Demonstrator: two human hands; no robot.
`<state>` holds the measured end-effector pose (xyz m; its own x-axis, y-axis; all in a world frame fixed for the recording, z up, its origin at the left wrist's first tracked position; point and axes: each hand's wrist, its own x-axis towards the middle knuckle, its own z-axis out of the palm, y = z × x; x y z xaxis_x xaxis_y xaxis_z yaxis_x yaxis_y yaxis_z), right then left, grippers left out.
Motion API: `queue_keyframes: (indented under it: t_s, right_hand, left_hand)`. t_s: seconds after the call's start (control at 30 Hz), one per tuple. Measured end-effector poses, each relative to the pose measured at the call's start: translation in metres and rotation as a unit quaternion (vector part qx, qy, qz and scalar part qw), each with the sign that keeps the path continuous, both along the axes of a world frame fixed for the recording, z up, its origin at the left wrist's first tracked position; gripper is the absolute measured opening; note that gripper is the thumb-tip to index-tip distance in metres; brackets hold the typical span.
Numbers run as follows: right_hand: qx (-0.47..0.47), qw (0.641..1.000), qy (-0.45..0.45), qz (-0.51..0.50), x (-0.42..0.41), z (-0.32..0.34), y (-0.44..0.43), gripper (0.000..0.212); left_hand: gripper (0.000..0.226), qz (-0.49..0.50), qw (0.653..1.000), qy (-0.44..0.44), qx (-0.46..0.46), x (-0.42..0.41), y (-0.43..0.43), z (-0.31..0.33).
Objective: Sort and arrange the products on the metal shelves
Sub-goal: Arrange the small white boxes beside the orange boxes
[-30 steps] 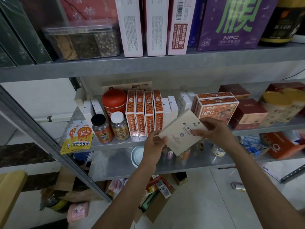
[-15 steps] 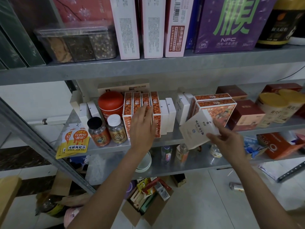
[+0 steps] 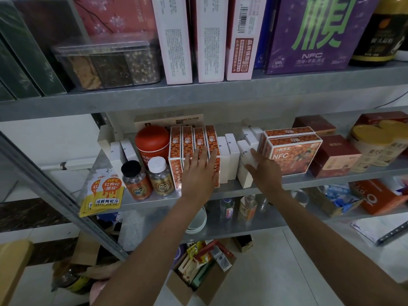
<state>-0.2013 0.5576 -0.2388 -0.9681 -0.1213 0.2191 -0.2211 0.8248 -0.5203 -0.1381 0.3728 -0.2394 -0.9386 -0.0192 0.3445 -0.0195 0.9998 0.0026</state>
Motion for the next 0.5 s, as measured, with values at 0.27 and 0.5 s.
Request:
queue_keyframes:
  t_s: [0.27, 0.5]
  right_hand:
    - [0.007, 1.000, -0.011, 0.024, -0.020, 0.007, -0.019, 0.060]
    - [0.046, 0.998, 0.037, 0.009, -0.029, 0.011, -0.003, 0.056]
  left_hand:
    - [0.083, 0.006, 0.999, -0.017, -0.038, -0.008, 0.002, 0.003]
    - [0.070, -0.008, 0.999, 0.014, -0.046, -0.038, 0.004, 0.016]
